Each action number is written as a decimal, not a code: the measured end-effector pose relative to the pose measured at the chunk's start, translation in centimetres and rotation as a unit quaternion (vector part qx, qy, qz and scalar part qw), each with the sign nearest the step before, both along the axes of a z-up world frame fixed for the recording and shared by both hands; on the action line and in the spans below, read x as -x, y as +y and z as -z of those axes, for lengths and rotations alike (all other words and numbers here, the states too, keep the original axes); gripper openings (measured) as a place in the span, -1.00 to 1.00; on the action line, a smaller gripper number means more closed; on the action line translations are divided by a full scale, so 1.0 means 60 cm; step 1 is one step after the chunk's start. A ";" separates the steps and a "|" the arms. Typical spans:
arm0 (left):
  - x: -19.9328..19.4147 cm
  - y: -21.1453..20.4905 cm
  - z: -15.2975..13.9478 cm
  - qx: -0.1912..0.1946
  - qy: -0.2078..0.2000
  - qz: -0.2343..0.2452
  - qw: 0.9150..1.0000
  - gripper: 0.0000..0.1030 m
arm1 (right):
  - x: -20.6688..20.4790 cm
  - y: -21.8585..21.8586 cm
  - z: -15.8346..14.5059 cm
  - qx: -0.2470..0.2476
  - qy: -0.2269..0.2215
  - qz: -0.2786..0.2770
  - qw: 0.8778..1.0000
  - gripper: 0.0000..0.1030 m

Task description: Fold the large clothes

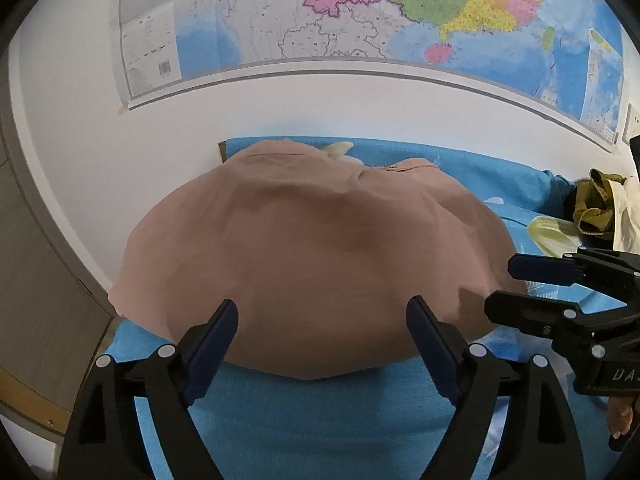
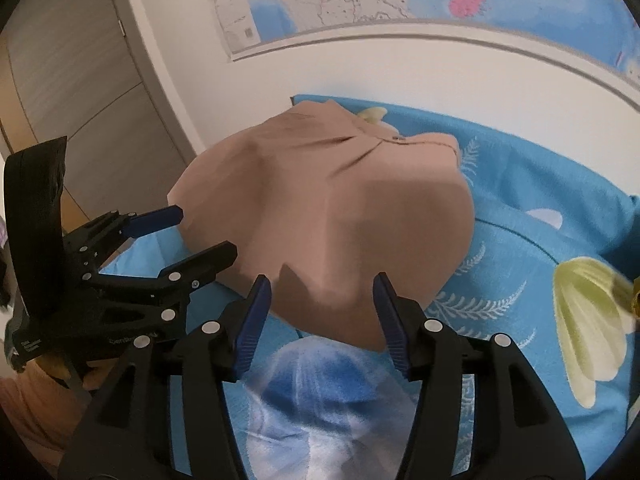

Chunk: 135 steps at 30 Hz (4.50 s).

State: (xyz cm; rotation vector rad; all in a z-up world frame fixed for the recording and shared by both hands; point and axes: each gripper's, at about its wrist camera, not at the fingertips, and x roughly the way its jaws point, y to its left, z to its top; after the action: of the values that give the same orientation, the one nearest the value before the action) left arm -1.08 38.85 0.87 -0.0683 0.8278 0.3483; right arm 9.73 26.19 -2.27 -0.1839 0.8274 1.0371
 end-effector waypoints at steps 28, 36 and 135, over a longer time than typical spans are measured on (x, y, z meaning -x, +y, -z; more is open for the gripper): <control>0.072 -0.026 -0.015 0.013 -0.039 -0.063 0.997 0.87 | 0.039 -0.043 0.002 -0.001 -0.030 0.035 0.999 0.58; 0.085 -0.046 -0.021 0.021 -0.040 -0.065 0.997 0.87 | 0.056 -0.067 -0.003 -0.011 -0.026 0.041 0.999 0.61; 0.160 -0.105 -0.048 -0.017 -0.046 -0.125 0.991 0.87 | 0.163 -0.150 -0.032 -0.058 -0.049 0.048 0.996 0.89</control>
State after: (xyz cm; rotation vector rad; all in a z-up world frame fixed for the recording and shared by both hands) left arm -10.67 32.53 3.75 -0.1565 0.7223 0.5900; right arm -0.03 17.21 -0.34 -0.0944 0.6794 0.9761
